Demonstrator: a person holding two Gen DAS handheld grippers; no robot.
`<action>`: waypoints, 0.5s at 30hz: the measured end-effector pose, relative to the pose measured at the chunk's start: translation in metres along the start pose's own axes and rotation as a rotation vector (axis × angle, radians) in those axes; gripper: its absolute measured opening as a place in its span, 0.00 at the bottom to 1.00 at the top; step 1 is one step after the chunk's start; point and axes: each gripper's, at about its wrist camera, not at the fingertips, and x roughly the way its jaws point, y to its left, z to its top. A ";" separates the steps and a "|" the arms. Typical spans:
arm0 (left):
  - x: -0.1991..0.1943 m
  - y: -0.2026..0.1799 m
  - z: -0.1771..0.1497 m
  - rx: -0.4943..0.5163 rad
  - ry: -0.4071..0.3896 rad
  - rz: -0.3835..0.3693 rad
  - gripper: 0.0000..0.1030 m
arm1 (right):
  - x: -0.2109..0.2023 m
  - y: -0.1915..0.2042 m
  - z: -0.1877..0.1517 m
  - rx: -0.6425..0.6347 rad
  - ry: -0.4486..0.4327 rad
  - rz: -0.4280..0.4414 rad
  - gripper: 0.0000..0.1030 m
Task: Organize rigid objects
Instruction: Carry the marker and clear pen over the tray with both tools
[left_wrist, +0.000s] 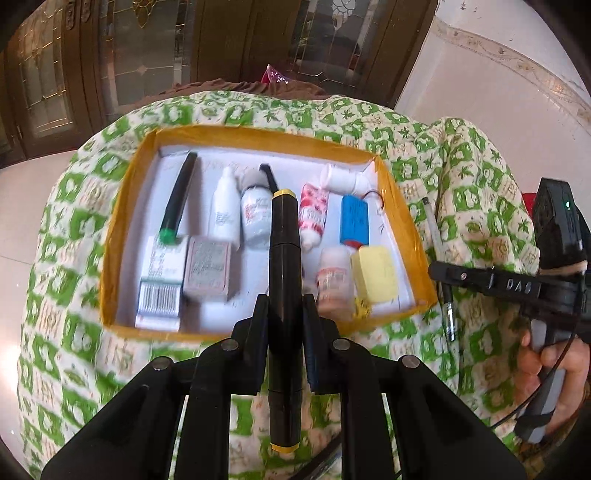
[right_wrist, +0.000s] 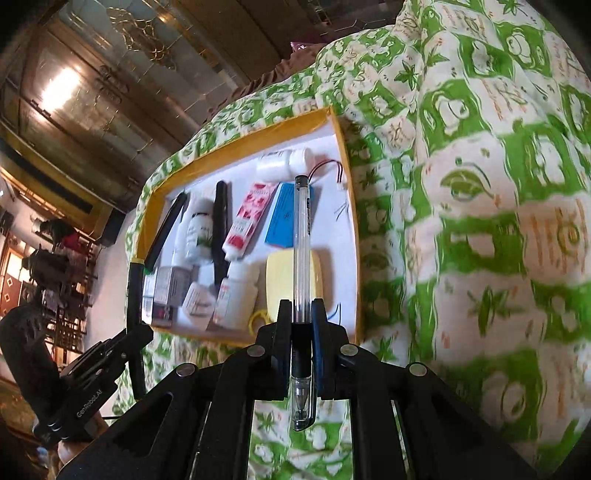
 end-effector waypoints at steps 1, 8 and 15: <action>0.002 -0.002 0.007 -0.001 0.000 -0.005 0.13 | 0.001 0.000 0.003 0.000 -0.003 -0.006 0.09; 0.024 -0.017 0.043 -0.014 0.019 -0.033 0.13 | 0.011 0.005 0.020 -0.026 -0.015 -0.043 0.09; 0.055 -0.025 0.067 -0.005 0.045 -0.011 0.13 | 0.025 0.003 0.027 -0.032 0.005 -0.051 0.09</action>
